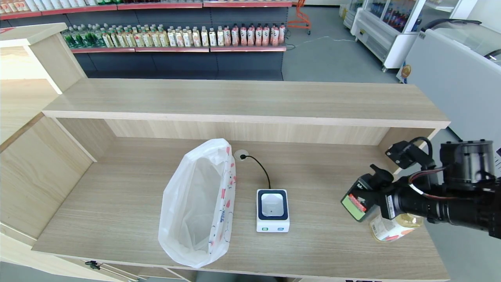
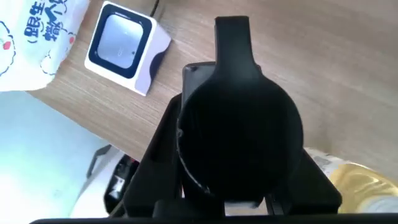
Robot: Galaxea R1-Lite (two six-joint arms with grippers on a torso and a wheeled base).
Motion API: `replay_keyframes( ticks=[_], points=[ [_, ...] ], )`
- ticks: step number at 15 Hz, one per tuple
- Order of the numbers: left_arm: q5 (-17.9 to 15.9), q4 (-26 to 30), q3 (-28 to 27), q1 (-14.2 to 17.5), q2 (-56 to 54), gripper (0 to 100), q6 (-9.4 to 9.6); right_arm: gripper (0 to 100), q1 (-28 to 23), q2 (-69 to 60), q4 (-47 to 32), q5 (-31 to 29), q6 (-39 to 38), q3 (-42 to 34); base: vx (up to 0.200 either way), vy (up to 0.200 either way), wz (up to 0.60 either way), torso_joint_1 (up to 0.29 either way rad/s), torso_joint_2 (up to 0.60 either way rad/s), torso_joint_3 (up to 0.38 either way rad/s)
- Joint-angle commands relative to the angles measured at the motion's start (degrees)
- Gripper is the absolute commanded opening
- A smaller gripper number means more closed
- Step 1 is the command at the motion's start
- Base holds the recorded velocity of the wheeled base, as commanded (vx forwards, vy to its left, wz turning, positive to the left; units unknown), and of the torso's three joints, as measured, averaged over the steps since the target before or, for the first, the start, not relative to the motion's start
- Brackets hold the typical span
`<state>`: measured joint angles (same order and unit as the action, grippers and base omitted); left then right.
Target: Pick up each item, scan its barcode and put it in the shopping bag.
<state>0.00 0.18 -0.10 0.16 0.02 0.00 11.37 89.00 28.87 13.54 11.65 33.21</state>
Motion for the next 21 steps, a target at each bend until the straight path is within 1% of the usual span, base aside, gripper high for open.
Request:
replay_keyframes(
  ticks=[1,3,4,5,6,7,8,9,10,11,12,13,14,15,16,17,19,20,21],
  points=[
    [0.0,0.0,0.0,0.0,0.0,100,0.00,0,-4.3,-12.6,-0.2,0.7,11.6,-3.6,0.000,0.000,0.00,0.000,0.00,0.000],
    [0.0,0.0,0.0,0.0,0.0,100,0.00,0,-4.8,-18.3,0.7,0.9,21.5,-6.2,0.000,0.000,0.00,0.000,0.00,0.000],
    [0.0,0.0,0.0,0.0,0.0,100,0.00,0,-4.8,-19.9,0.6,1.7,26.8,-6.4,0.000,0.000,0.00,0.000,0.00,0.000],
    [0.0,0.0,0.0,0.0,0.0,100,0.00,0,-4.8,-21.0,0.8,5.6,35.5,-6.5,0.000,0.000,0.00,0.000,0.00,0.000],
    [0.0,0.0,0.0,0.0,0.0,100,0.00,0,-4.8,-21.2,0.8,9.0,41.0,-6.4,0.000,0.000,0.00,0.000,0.00,0.000],
    [0.0,0.0,0.0,0.0,0.0,100,0.00,0,-4.9,-20.7,0.8,17.0,51.7,-6.5,0.000,0.000,0.00,0.000,0.00,0.000],
    [0.0,0.0,0.0,0.0,0.0,100,0.00,0,-5.0,-19.4,0.8,24.4,60.9,-6.4,0.000,0.000,0.00,0.000,0.00,0.000],
    [0.0,0.0,0.0,0.0,0.0,100,0.00,0,-5.1,-17.3,0.4,33.2,71.7,-6.5,0.000,0.000,0.00,0.000,0.00,0.000],
    [0.0,0.0,0.0,0.0,0.0,100,0.00,0,-5.1,-16.6,0.2,36.3,76.5,-6.6,0.000,0.000,0.00,0.000,0.00,0.000],
    [0.0,0.0,0.0,0.0,0.0,100,0.00,0,-4.5,-14.1,-2.8,43.8,91.5,-6.8,0.000,0.000,0.00,0.000,0.00,0.000],
    [0.0,0.0,0.0,0.0,0.0,100,0.00,0,-4.3,-13.7,-3.8,44.2,93.5,-6.9,0.000,0.000,0.00,0.000,0.00,0.000],
    [0.0,0.0,0.0,0.0,0.0,100,0.00,0,-3.4,-11.1,-15.8,44.8,111.1,-8.0,0.000,0.000,0.00,0.000,0.00,0.000],
    [0.0,0.0,0.0,0.0,0.0,100,0.00,0,-3.5,-10.7,-23.5,44.5,118.9,-8.1,0.000,0.000,0.00,0.000,0.00,0.000],
    [0.0,0.0,0.0,0.0,0.0,100,0.00,0,-3.3,-9.5,-25.9,43.3,125.1,-7.7,0.000,0.000,0.00,0.000,0.00,0.000],
    [0.0,0.0,0.0,0.0,0.0,100,0.00,0,-3.3,-9.3,-25.8,43.2,125.6,-7.7,0.000,0.000,0.00,0.000,0.00,0.000],
    [0.0,0.0,0.0,0.0,0.0,100,0.00,0,-1.8,-5.5,-25.2,42.8,135.6,-7.6,0.000,0.000,0.00,0.000,0.00,0.000],
    [0.0,0.0,0.0,0.0,0.0,100,0.00,0,-0.5,-1.6,-25.2,43.0,143.2,-7.4,0.000,0.000,0.00,0.000,0.00,0.000],
    [0.0,0.0,0.0,0.0,0.0,100,0.00,0,1.2,-0.8,-24.9,43.1,144.4,-6.8,0.000,0.000,0.00,0.000,0.00,0.000],
    [0.0,0.0,0.0,0.0,0.0,100,0.00,0,3.8,0.1,-22.9,43.3,144.7,-5.5,0.000,0.000,0.00,0.000,0.00,0.000]
  ],
)
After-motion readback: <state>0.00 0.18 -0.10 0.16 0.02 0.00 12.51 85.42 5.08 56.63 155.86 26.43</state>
